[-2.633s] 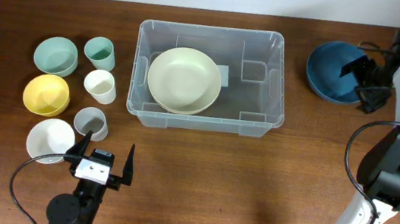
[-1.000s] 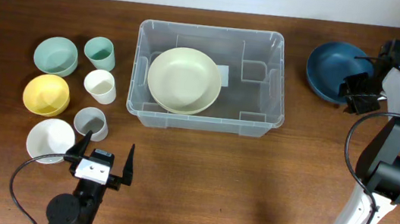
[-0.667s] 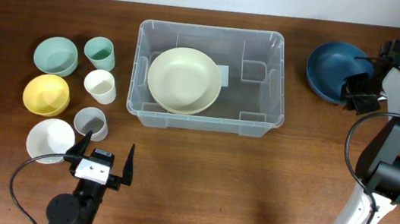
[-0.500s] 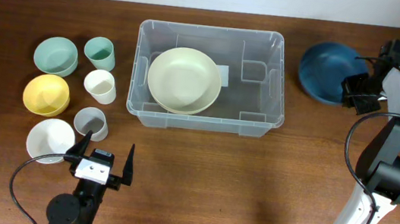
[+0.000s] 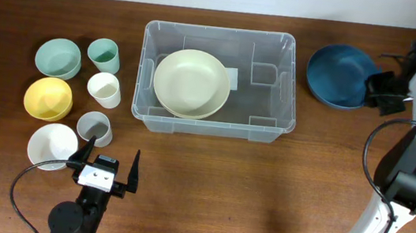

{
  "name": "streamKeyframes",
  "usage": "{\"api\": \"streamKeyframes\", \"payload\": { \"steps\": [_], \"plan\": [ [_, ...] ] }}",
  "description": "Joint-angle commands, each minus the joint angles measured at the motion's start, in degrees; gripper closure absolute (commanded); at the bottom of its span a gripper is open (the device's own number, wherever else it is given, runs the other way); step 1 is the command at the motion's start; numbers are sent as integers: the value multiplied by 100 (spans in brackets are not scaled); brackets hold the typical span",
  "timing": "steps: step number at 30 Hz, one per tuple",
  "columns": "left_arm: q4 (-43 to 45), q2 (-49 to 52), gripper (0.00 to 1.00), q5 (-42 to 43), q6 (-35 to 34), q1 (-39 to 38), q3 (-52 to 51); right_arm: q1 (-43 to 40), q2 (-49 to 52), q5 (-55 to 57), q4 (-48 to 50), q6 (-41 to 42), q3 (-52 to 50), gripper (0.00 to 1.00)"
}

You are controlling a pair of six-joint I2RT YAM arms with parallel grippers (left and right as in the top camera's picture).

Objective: Pack container
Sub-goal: 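Grip the teal bowl rim with the right gripper and tilt it up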

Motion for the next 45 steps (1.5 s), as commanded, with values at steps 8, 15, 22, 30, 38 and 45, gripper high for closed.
{"api": "streamKeyframes", "payload": {
  "steps": [8, 15, 22, 30, 38, 45],
  "plan": [
    [-35, -48, 0, -42, 96, 35, -13, -262, -431, -597, -474, -809, 793, 96],
    [-35, -48, 0, -39, 94, 35, -13, 168, -374, -72, -251, -892, 245, 96],
    [-35, -48, 0, -42, 96, 35, -13, 496, -308, 479, -4, -363, -267, 86],
    [-35, -48, 0, -39, 96, 35, -13, 468, -199, 511, -22, -365, -315, 62],
    [-35, -48, 0, -39, 96, 35, -13, 452, -168, 584, -24, -323, -315, 48],
    [-35, -48, 0, -39, 96, 35, -13, 452, 72, 638, 17, -323, -317, 47]
  ]
}}
